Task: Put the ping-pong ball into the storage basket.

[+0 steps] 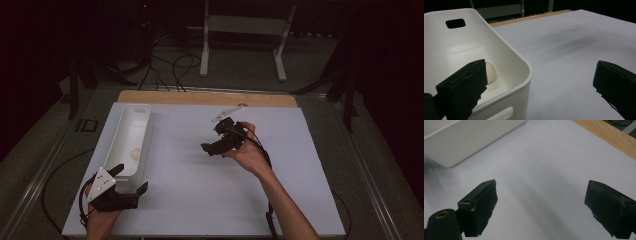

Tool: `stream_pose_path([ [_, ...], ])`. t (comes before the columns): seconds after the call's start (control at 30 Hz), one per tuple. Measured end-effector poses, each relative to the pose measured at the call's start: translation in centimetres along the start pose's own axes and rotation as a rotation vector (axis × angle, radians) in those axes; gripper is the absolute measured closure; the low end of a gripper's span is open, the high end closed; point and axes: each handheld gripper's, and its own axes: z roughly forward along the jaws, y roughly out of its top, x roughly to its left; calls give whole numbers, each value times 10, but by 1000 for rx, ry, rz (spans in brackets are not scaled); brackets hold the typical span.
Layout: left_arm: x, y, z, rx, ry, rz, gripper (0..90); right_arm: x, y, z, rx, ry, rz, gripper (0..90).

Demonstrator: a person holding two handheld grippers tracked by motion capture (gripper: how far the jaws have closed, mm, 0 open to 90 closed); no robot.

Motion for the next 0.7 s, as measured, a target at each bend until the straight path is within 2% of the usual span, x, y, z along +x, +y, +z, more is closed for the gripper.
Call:
stream_pose_path([
  [0.37,1,0,1,1,-2,-6,0,-19,-35,-20,-24,-36,54,104],
  [0.7,3,1,2,-2,-5,-15,0,-28,-65,-31,-51,-61,75,103],
])
